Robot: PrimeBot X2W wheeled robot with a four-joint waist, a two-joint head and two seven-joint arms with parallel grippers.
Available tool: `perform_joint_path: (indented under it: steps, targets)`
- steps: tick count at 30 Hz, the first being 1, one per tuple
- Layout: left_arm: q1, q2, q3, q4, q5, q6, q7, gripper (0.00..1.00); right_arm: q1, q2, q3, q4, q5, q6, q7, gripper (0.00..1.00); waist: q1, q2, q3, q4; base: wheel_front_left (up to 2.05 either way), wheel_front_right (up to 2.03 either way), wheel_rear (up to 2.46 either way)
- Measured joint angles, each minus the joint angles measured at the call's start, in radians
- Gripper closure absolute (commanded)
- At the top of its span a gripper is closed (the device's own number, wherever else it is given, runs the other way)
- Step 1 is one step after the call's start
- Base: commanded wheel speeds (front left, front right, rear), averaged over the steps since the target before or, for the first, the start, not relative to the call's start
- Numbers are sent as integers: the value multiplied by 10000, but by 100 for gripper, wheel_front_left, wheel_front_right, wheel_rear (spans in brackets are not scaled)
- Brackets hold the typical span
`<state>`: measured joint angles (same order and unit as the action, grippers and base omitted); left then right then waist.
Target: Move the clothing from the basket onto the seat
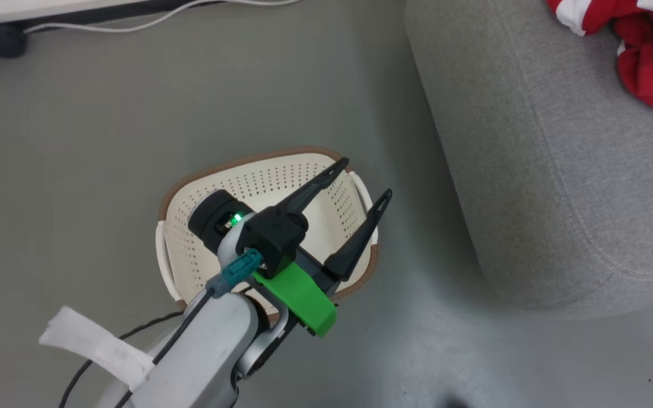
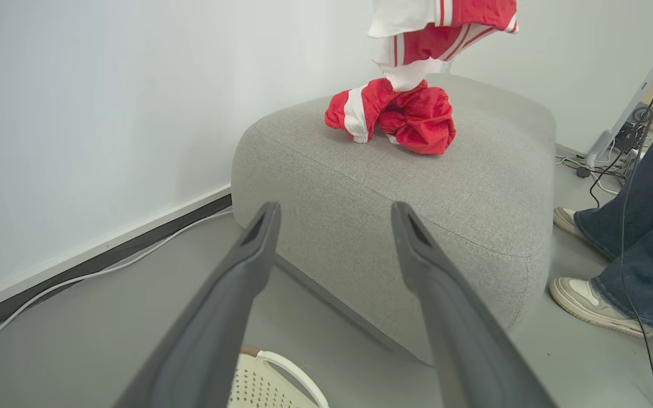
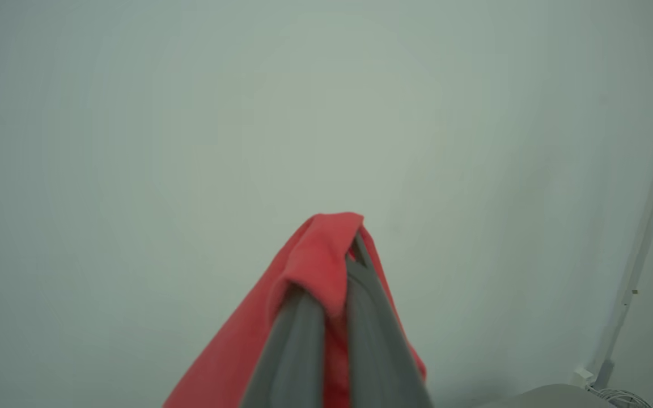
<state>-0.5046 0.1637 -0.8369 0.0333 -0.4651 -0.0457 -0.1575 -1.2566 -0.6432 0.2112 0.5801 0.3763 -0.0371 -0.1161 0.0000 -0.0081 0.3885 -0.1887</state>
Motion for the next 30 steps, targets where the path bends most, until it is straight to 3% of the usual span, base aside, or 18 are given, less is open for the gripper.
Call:
perform_joint_path:
  steps: [6, 15, 22, 30]
  targets:
    - [-138, 148, 228, -493, 19, 125, 299, 0, 15, -40, -188, 502, 8, -150, -21, 100, 0, 0, 790, 211, 0, 0, 0]
    - [-441, 472, 322, -736, 109, 194, 439, 0, 1296, 773, -334, 1680, 418, -355, -431, 100, 1, 0, 1753, 164, 0, 0, 0]
    - [-440, 629, 353, -759, 109, 194, 527, 0, 2640, 1333, -510, 2694, 767, -439, -777, 100, 1, 0, 1964, -79, 0, 0, 0]
    - [-436, 761, 454, -759, 109, 196, 556, 0, 3084, 2125, -497, 2957, 991, -424, -1145, 100, 1, 0, 1877, -267, 0, 0, 0]
